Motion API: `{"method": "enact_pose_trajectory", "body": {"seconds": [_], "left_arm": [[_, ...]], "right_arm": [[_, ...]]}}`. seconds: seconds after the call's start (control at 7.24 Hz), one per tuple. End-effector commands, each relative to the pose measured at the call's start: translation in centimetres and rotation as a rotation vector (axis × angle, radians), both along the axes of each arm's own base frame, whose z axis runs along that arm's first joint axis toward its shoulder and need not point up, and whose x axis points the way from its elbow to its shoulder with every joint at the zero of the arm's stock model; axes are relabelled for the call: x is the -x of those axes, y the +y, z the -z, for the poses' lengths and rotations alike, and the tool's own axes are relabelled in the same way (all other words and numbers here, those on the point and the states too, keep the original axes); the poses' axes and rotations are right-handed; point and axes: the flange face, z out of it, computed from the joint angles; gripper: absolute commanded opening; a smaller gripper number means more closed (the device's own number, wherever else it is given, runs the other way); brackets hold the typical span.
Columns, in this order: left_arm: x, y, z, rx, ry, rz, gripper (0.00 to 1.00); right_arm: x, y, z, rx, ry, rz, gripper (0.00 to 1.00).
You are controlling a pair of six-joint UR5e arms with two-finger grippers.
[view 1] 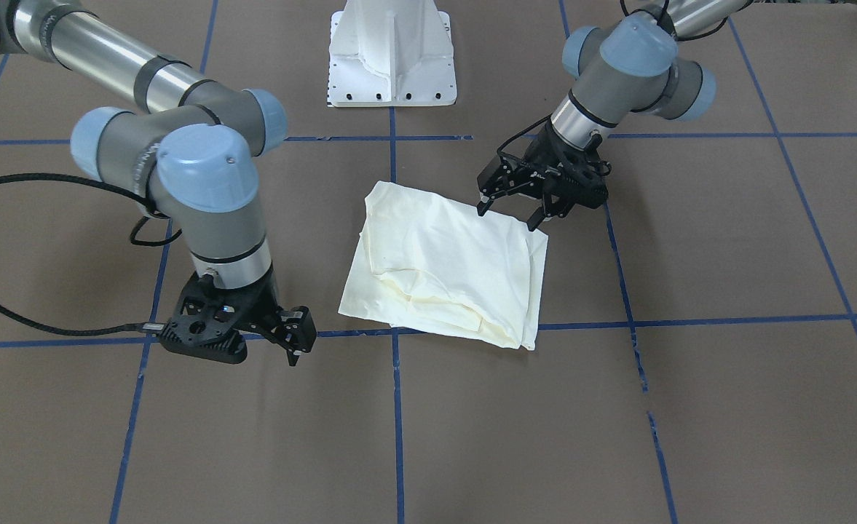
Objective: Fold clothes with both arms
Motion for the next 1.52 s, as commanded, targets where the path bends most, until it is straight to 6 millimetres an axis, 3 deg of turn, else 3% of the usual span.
{"method": "enact_pose_trajectory", "body": {"seconds": [0.0, 0.14, 0.28, 0.55, 0.69, 0.83, 0.97, 1.1, 1.38], "left_arm": [[9.7, -1.9, 3.0, -0.135, -0.266, -0.022, 1.0], [15.2, -4.4, 2.1, -0.216, -0.387, -0.032, 1.0], [20.7, -7.0, 0.3, -0.29, -0.501, -0.063, 1.0], [34.2, -7.9, -7.1, -0.327, -0.52, -0.171, 1.0], [39.7, -7.2, -13.9, -0.226, -0.481, -0.179, 1.0], [41.4, -4.5, -19.9, -0.105, -0.464, -0.179, 1.0], [41.4, -4.4, -24.7, -0.006, -0.465, -0.194, 1.0], [43.7, -4.8, -26.3, -0.025, -0.467, -0.149, 1.0], [46.5, -1.6, -31.9, -0.028, -0.465, -0.169, 1.0]], "right_arm": [[-11.0, -0.3, -4.9, -0.048, 0.033, 0.185, 1.0], [-17.8, -0.3, -7.1, -0.085, 0.092, 0.267, 1.0], [-25.3, 0.1, -11.6, -0.108, 0.131, 0.357, 1.0], [-37.4, 3.9, -23.3, -0.103, 0.09, 0.457, 1.0], [-42.1, 7.2, -28.5, -0.041, 0.042, 0.425, 1.0], [-44.1, 11.7, -32.9, 0.028, 0.008, 0.392, 1.0], [-44.9, 15.1, -36.6, 0.082, 0.003, 0.388, 1.0], [-45.9, 16.8, -38.2, 0.111, -0.002, 0.362, 1.0], [-47.1, 18.0, -38.9, 0.098, 0.0, 0.334, 1.0]]}}
